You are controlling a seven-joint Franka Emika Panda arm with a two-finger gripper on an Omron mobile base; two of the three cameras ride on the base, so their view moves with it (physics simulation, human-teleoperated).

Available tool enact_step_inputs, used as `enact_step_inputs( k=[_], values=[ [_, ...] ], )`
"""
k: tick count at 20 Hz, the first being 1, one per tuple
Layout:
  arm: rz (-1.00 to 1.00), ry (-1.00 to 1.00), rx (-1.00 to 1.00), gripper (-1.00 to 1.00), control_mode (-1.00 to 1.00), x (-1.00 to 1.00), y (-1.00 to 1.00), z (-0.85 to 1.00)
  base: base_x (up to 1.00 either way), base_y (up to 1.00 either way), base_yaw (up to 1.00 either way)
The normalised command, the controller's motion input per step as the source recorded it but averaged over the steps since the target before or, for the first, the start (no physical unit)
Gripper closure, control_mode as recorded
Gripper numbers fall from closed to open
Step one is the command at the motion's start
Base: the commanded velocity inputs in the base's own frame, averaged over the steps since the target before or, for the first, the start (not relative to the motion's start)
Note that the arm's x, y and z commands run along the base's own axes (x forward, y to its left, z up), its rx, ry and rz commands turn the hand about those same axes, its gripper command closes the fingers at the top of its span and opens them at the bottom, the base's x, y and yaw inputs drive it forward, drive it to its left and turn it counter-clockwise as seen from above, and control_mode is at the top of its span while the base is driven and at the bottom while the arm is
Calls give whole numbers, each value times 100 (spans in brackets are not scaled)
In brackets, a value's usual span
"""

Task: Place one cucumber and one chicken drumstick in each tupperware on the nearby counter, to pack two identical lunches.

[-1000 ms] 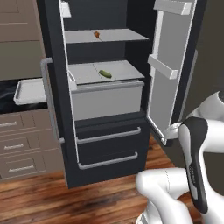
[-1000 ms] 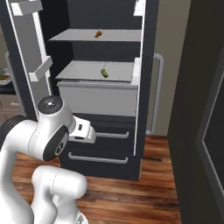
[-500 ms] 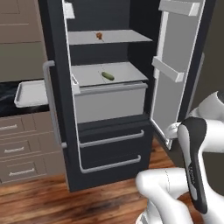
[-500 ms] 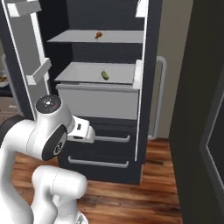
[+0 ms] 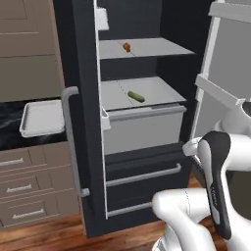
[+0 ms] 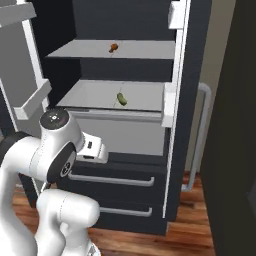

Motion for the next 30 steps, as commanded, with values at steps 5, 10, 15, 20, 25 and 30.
enact_step_inputs(
  k=[5,10,15,20,25,30],
  values=[
    [0,0,0,-100,100,0,0,0,71,5,5],
    [0,0,0,-100,100,0,0,0,76,1,7],
    [0,0,0,-100,100,0,0,0,68,1,7],
    [1,0,0,-100,-100,10,0,-10,45,0,7],
    [4,0,0,-100,-100,63,0,-37,0,0,0],
    [1,-3,0,-100,-100,73,0,-10,0,0,0]
  ],
)
